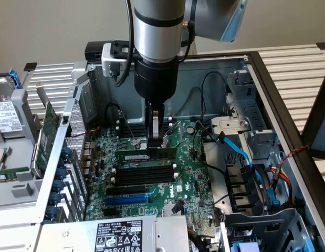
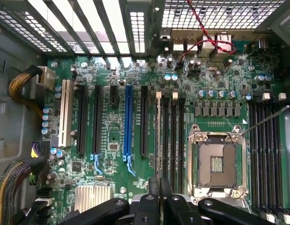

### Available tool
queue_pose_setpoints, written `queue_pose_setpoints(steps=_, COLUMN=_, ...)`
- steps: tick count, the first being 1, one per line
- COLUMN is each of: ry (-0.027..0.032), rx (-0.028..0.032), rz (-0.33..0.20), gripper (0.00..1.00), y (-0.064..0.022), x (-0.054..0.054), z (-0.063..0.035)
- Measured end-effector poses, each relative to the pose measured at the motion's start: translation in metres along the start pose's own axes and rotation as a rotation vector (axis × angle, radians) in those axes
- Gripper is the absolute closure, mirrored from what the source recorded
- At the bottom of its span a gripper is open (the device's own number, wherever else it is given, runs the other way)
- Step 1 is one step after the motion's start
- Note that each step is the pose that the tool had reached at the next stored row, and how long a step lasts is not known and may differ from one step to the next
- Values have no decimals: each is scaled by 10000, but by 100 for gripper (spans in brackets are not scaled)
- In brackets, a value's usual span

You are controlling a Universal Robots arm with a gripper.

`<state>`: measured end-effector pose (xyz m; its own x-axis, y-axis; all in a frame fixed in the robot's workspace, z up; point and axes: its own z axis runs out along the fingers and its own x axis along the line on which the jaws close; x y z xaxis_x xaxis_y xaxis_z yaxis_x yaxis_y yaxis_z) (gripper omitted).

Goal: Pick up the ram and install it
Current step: 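Insert the ram into the slot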

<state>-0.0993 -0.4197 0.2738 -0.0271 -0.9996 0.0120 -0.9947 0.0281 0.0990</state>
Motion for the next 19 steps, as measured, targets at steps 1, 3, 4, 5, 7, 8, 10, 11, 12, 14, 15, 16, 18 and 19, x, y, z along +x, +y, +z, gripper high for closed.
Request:
queue_pose_setpoints(steps=1, ry=23, rx=1, rz=2, gripper=87, y=1, x=-5, z=8)
queue_pose_setpoints(steps=3, ry=125, rx=3, rz=11, gripper=87, y=9, x=-22, z=21)
queue_pose_setpoints(steps=4, ry=192, rx=6, rz=18, gripper=87, y=13, x=-30, z=28)
queue_pose_setpoints(steps=5, ry=225, rx=15, rz=22, gripper=87, y=17, x=-33, z=34)
queue_pose_setpoints(steps=7, ry=233, rx=42, rz=24, gripper=87, y=22, x=-33, z=45)
queue_pose_setpoints(steps=8, ry=232, rx=69, rz=23, gripper=87, y=24, x=-34, z=53)
queue_pose_setpoints(steps=10, ry=232, rx=98, rz=25, gripper=87, y=27, x=-34, z=77)
queue_pose_setpoints(steps=11, ry=230, rx=104, rz=24, gripper=87, y=28, x=-34, z=91)
queue_pose_setpoints(steps=12, ry=231, rx=104, rz=23, gripper=87, y=28, x=-34, z=104)
queue_pose_setpoints(steps=14, ry=230, rx=105, rz=25, gripper=87, y=28, x=-34, z=131)
queue_pose_setpoints(steps=15, ry=228, rx=105, rz=23, gripper=87, y=29, x=-34, z=142)
queue_pose_setpoints(steps=16, ry=221, rx=104, rz=23, gripper=87, y=29, x=-34, z=150)
queue_pose_setpoints(steps=18, ry=202, rx=104, rz=22, gripper=87, y=33, x=-34, z=168)
queue_pose_setpoints(steps=19, ry=191, rx=104, rz=21, gripper=87, y=33, x=-34, z=177)
